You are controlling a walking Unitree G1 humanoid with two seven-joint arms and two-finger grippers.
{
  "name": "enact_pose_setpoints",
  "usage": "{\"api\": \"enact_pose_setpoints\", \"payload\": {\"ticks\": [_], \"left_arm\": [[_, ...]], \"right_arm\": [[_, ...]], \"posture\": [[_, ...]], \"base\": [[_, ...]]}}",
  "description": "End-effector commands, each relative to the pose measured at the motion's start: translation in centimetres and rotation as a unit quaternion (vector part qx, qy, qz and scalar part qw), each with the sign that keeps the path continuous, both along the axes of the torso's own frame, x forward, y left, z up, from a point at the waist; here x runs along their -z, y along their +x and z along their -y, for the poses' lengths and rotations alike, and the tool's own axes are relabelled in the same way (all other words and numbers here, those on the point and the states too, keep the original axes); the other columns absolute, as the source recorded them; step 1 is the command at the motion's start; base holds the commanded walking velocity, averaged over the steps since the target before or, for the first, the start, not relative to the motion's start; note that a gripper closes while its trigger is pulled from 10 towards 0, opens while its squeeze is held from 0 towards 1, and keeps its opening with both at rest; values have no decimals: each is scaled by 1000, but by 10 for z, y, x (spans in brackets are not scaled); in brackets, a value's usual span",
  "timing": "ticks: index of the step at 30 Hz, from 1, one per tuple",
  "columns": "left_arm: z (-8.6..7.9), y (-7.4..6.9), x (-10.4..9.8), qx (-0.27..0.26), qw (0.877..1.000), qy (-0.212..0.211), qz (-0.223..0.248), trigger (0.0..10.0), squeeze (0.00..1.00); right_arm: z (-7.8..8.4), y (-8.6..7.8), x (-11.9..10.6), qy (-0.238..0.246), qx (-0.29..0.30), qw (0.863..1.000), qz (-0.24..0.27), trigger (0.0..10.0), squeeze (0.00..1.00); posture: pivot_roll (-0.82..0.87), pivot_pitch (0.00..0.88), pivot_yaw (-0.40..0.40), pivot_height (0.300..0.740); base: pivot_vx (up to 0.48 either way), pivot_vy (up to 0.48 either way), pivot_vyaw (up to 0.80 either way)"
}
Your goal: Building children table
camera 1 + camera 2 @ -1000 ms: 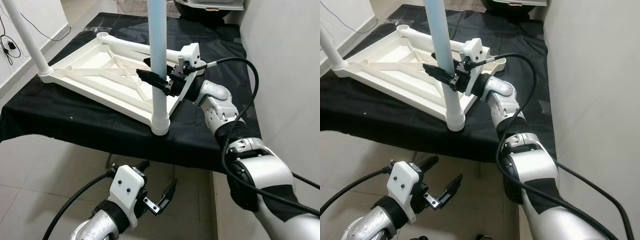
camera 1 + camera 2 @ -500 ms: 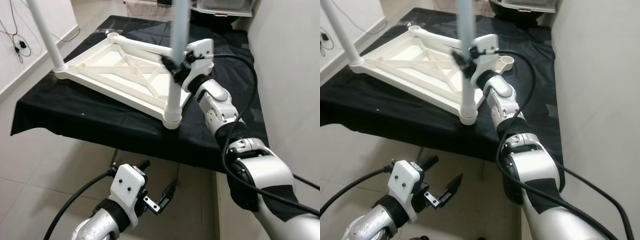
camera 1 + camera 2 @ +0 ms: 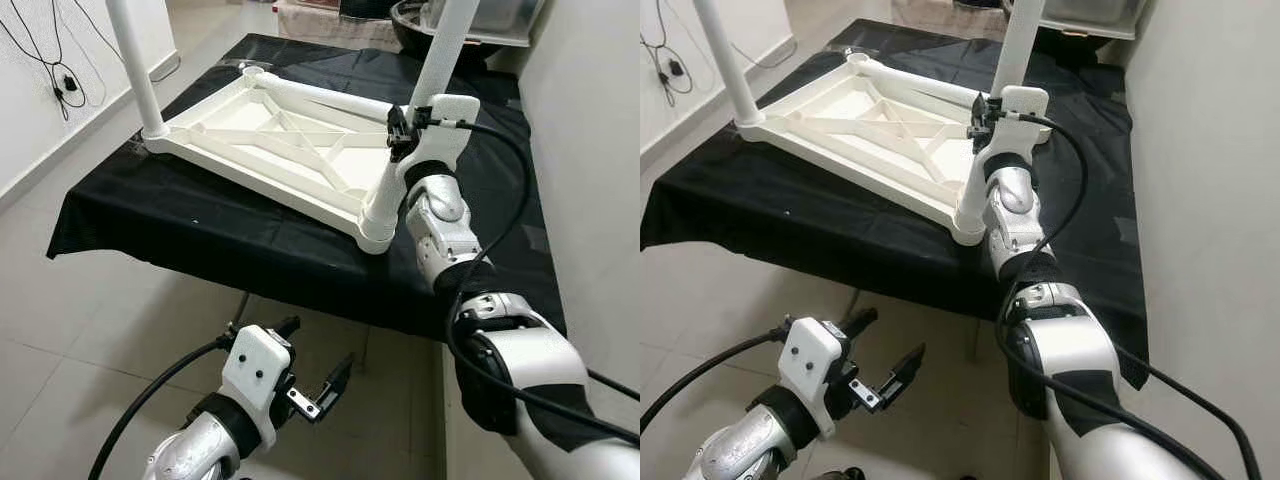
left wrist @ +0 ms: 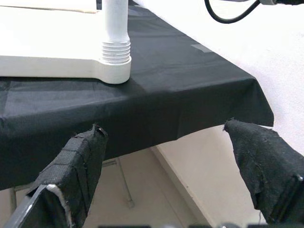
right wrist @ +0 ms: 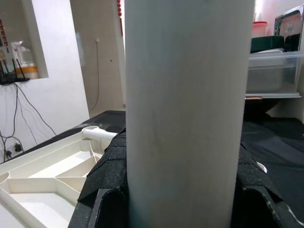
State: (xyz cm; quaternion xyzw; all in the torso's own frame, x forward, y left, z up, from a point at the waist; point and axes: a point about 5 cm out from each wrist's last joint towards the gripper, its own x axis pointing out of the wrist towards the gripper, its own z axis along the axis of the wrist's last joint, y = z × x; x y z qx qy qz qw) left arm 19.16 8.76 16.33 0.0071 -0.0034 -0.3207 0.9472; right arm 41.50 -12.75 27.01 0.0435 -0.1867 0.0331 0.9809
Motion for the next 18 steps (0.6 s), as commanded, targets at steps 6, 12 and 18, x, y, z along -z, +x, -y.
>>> {"api": "enact_pose_setpoints", "payload": {"ticks": [6,12,18], "left_arm": [[0,0,4,2,1000,0,-7,10000,0],[1,-1,5,2,1000,2,-9,10000,0],[0,-3,4,0,1000,3,-10,10000,0]], "right_arm": [[-22,-10,78,-16,-218,963,-155,0,0],[-22,-12,80,-38,-272,946,-171,0,0],[-23,-13,83,-45,-292,939,-178,0,0]], "posture": [[132,218,-60,740],[138,226,-64,740],[146,230,-65,740]], "base": [[0,0,0],[0,0,0],[0,0,0]]}}
